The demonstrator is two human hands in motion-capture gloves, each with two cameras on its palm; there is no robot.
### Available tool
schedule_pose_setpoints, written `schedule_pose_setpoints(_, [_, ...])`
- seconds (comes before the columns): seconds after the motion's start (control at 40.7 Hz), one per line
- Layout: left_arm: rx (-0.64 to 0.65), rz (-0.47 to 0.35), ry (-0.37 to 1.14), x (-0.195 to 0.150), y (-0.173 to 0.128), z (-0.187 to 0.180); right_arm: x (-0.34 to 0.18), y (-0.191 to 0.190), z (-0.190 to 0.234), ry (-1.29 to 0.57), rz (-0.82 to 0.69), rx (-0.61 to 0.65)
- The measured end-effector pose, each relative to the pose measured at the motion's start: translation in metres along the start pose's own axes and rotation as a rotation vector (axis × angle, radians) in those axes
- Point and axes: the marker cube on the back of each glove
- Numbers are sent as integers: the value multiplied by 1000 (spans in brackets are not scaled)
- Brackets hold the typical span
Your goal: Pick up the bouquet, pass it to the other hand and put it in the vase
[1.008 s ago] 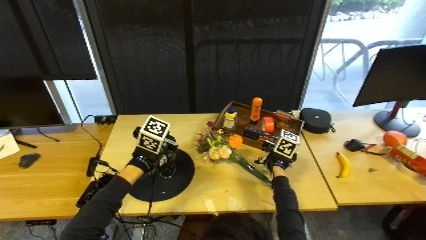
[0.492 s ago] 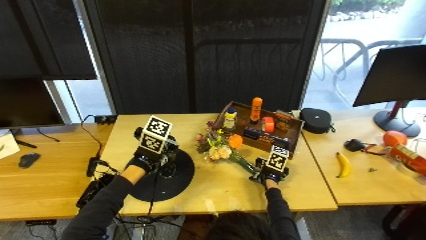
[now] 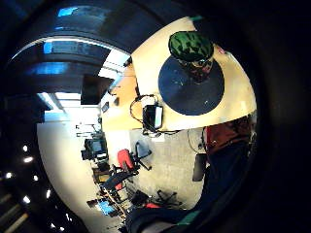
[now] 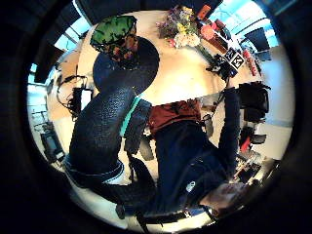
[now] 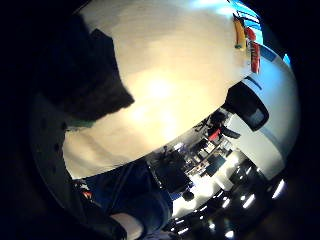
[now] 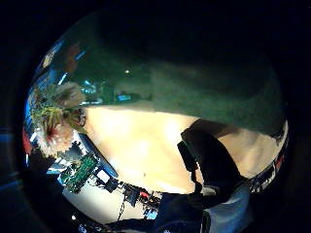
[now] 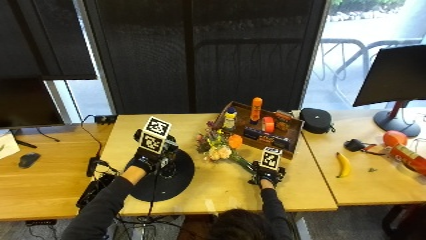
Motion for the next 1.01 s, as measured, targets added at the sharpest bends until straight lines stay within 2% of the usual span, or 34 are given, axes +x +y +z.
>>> schedule_pose_setpoints(0.123, [-2,0,-4,0,1,0,-1,3,-1,11,30,2])
schedule_pose_setpoints(0.344, [-14,7,-4,3,3,2,-7,-2,2,-73,101,111])
schedule_pose_setpoints(0.467, [-43,6,33,0,2,3,-5,5,9,-92,173,75])
schedule_pose_setpoints(0.59, [-50,5,48,-1,-1,6,-7,9,21,-145,155,24])
schedule_pose_setpoints(0.639, [-60,7,58,0,-2,8,-9,7,25,-179,120,57])
schedule_pose_setpoints(0.738, [-78,16,87,3,-4,11,-8,-7,22,-230,131,260])
schedule_pose_setpoints(0.812, [-83,24,95,5,-3,11,-7,-7,24,-264,154,255])
schedule_pose_setpoints(0.91, [-95,34,119,7,-4,14,-16,-1,22,-434,50,180])
schedule_pose_setpoints(1.008, [-135,65,254,11,-3,14,-25,-1,4,-629,-81,257])
